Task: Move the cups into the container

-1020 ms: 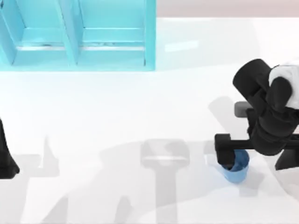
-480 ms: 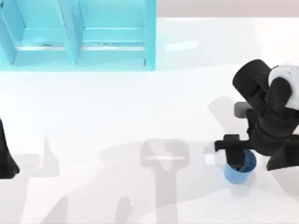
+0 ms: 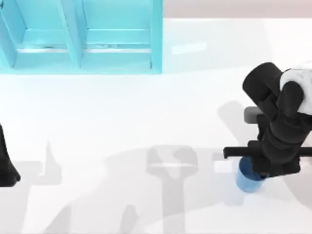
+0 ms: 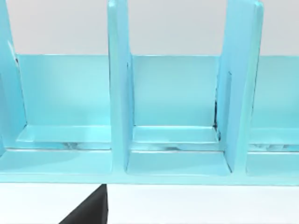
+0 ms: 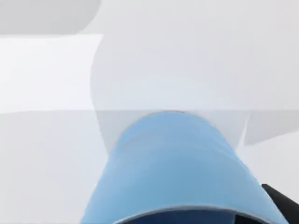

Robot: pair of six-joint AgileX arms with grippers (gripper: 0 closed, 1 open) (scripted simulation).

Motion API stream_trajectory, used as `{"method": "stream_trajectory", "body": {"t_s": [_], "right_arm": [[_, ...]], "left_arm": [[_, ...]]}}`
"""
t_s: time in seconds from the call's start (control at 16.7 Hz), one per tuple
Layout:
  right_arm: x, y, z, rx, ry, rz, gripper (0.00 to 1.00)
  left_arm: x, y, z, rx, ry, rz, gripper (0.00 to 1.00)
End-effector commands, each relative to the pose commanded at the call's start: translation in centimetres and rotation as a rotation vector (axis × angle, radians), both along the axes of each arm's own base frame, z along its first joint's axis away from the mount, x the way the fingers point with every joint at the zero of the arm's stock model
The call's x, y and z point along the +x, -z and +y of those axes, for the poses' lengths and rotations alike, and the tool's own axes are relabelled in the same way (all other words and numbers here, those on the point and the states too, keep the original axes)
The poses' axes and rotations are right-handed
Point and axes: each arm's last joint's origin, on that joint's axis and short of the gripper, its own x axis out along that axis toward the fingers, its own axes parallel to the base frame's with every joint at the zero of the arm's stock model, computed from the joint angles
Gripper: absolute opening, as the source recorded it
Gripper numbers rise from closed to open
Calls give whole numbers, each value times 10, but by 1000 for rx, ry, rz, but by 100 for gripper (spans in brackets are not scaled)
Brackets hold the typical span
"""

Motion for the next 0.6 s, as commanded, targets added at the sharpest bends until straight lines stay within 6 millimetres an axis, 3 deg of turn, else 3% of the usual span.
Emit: {"method": "stream_trajectory", "body": {"t_s": [0.48,0.6], "right_arm": [[1,-2,-1,3,2,-4,0],[6,-17,-11,13,2,-26,0]], "left_arm": [[0,0,0,0,0,0,100],[0,0,0,0,0,0,100]]}}
